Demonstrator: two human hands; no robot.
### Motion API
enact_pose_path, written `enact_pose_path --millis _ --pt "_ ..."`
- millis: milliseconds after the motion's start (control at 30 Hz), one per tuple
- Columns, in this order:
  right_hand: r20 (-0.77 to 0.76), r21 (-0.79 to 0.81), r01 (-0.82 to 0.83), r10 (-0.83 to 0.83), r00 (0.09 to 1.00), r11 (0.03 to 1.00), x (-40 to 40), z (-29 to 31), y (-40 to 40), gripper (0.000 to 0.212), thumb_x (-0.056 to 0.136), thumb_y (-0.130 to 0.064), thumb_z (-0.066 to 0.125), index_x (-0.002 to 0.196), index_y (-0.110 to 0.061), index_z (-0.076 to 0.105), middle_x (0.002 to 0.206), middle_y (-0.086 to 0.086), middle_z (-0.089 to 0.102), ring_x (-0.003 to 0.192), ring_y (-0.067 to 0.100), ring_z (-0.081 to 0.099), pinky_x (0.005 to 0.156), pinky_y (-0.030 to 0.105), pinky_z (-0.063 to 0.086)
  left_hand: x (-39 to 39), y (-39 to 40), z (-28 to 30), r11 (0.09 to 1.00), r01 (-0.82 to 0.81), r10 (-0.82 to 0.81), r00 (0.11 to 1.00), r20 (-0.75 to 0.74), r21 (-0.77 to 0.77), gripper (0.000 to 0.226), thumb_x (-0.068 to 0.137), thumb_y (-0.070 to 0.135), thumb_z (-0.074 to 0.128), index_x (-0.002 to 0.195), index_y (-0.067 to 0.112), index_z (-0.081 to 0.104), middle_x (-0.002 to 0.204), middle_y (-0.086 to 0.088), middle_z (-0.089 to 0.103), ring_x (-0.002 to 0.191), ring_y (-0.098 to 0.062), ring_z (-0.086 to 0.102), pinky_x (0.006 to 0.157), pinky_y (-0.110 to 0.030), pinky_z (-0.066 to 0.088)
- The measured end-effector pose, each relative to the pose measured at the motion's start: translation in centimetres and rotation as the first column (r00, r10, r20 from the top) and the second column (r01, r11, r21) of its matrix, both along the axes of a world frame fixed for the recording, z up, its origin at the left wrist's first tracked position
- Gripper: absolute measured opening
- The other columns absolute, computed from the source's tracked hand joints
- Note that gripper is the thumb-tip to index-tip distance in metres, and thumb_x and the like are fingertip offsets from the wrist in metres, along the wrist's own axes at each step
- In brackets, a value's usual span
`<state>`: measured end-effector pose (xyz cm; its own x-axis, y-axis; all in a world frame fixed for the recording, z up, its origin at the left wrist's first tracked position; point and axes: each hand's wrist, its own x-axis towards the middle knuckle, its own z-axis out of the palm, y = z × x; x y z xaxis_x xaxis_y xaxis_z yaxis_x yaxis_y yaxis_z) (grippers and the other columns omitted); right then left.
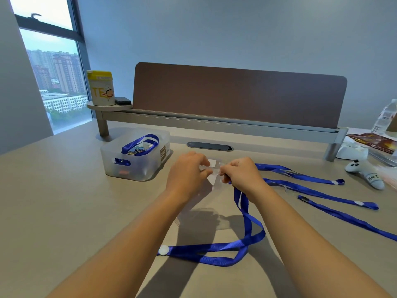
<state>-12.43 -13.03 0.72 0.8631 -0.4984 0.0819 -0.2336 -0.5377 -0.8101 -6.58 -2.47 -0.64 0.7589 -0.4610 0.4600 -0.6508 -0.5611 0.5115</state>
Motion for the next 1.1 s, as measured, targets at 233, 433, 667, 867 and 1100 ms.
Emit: enact_pose_path --millis 233,433,667,867,1100 --pt "0.078 0.234 -0.067 0.050 0.996 0.970 -0.4 -0.1 0.4 0.028 0.092 -0.013 0.047 0.066 -0.011 0.056 0.060 0.002 0.055 0.052 0.011 0.041 0.053 0.020 0.036 -0.3 0.2 0.5 0.992 0.126 -0.122 0.976 -0.182 0.010 0.041 0.084 0.030 0.055 0.121 0.012 0.052 0.128 -0.009 0.058 0.111 -0.021 0.056 0.093 -0.035 0.045" --pt "0.110 0.214 -0.123 0.101 0.989 0.969 -0.5 -0.3 0.4 0.026 0.092 -0.015 0.049 0.068 -0.018 0.057 0.065 -0.001 0.058 0.055 0.008 0.048 0.051 0.012 0.042 -0.3 0.7 0.4 0.989 0.146 -0.150 0.981 -0.123 -0.039 0.037 0.085 0.017 0.054 0.121 0.011 0.052 0.123 -0.012 0.061 0.107 -0.023 0.059 0.092 -0.032 0.048" --pt "0.141 0.182 -0.132 0.107 0.984 0.974 -0.5 -0.3 0.7 0.025 0.090 -0.013 0.051 0.068 -0.022 0.056 0.064 0.000 0.056 0.055 0.012 0.042 0.055 0.019 0.037 -0.2 1.1 0.7 0.988 0.148 -0.145 0.987 0.065 -0.048 0.033 0.085 0.017 0.054 0.115 0.006 0.056 0.116 -0.014 0.065 0.102 -0.026 0.061 0.088 -0.029 0.048" --pt "0.134 0.115 -0.136 0.121 0.984 0.984 -0.2 -0.3 1.0 0.013 0.092 -0.017 0.049 0.089 -0.011 0.061 0.064 -0.004 0.054 0.057 0.008 0.044 0.058 0.019 0.038 0.6 1.5 0.5 0.986 0.167 -0.168 0.940 0.297 0.029 0.022 0.083 0.015 0.057 0.098 0.001 0.064 0.100 -0.020 0.070 0.088 -0.033 0.066 0.073 -0.024 0.043" --pt "0.161 -0.014 -0.100 0.101 0.982 0.995 0.4 -0.7 1.2 0.025 0.093 -0.015 0.046 0.106 -0.002 0.063 0.065 -0.006 0.049 0.060 0.005 0.044 0.056 0.013 0.036 0.7 2.1 0.9 0.932 0.097 -0.263 0.844 0.468 0.350 0.028 0.047 0.013 0.086 0.066 0.005 0.066 0.059 -0.011 0.073 0.047 -0.023 0.067 0.045 -0.029 0.055"
